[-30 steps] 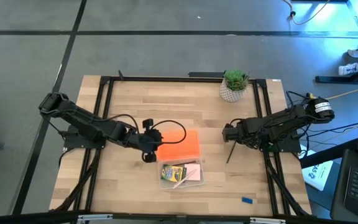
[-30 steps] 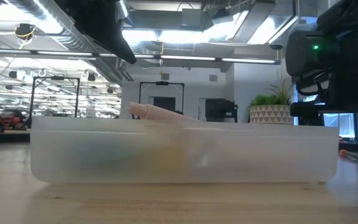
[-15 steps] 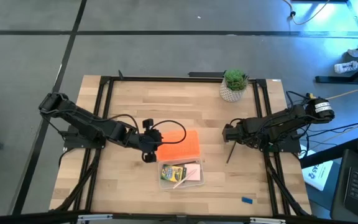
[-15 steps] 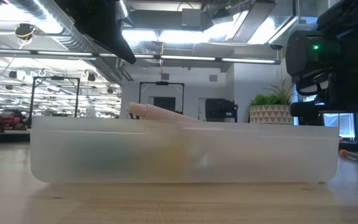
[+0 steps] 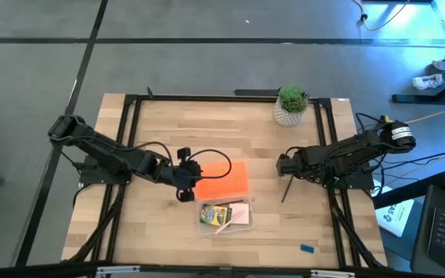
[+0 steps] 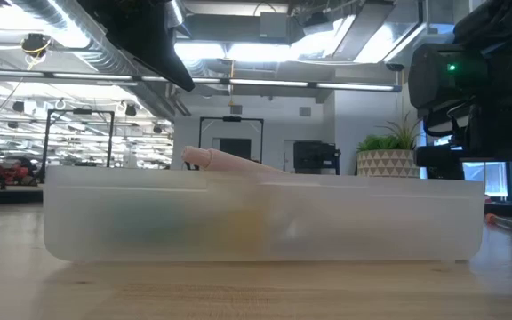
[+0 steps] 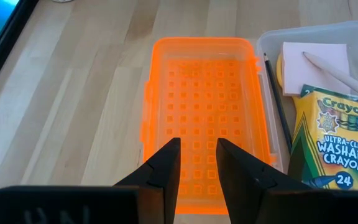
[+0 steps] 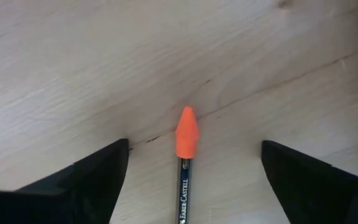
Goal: Pack school essentials
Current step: Put the black pencil into the supply box
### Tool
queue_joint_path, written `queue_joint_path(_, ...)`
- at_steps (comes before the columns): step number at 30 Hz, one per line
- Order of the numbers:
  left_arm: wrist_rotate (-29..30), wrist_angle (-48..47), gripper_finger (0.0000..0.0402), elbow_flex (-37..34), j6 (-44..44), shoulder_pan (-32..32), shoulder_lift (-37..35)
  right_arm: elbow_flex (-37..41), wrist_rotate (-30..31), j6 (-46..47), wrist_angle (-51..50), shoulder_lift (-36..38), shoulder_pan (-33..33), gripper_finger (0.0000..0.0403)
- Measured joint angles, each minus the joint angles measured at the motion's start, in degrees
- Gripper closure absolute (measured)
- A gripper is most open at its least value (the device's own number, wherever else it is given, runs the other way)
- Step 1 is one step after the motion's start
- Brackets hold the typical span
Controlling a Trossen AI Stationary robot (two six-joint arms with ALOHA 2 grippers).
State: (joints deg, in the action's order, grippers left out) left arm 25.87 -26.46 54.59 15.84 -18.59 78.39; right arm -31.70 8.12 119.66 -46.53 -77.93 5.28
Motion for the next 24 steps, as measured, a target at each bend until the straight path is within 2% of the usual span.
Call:
queue_joint_path(18,0.00,-0.02,0.0305,0.00,0.02,0.02,0.00,-0.05,-0.02,-1.25,0.75,0.00,-0.02,0.0046)
queue_joint_path(24,0.00,-0.02,0.0305,0.00,0.03,0.02,0.00,-2.64,0.39,-2.65,0.84,-0.17,-0.07,0.0046)
